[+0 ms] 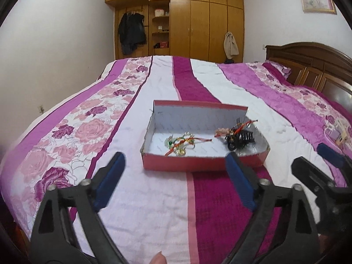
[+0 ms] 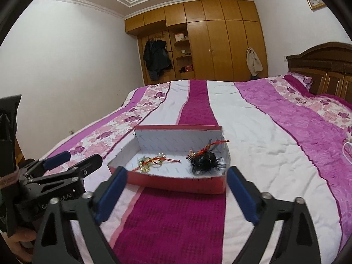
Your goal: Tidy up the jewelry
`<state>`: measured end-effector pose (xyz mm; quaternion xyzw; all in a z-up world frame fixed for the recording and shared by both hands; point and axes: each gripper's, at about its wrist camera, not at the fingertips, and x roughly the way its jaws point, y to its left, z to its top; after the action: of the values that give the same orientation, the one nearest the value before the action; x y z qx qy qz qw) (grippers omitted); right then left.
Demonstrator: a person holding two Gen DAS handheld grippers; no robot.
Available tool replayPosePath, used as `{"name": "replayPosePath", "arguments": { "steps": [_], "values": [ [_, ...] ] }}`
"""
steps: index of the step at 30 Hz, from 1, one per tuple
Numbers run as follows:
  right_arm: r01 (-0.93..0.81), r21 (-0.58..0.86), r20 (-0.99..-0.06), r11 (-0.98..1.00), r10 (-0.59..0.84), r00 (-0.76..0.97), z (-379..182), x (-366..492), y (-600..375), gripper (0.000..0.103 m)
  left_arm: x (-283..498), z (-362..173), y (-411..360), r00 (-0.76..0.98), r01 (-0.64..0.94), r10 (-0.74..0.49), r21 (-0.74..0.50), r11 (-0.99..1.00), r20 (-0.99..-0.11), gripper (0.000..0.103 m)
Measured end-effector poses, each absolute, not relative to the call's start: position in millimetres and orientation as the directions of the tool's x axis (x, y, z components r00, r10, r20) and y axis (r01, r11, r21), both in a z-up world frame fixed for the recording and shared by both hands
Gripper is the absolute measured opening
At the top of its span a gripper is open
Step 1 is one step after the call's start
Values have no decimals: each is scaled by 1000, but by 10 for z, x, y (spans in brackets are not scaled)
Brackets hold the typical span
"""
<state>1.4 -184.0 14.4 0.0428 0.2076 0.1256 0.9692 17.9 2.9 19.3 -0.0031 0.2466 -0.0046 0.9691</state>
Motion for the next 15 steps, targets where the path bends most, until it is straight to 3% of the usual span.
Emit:
{"name": "replayPosePath", "arguments": {
  "steps": [1,15],
  "values": [
    [-223,137,-393,965,259,882,130,-2,-1851,103,164,176,34,880,0,0,-2,1000,-476,99],
    [-165,141,-421,976,211,882,-65,-53,-2056,103,83,69,165,876,-52,53,17,999,-480,98]
  ]
}}
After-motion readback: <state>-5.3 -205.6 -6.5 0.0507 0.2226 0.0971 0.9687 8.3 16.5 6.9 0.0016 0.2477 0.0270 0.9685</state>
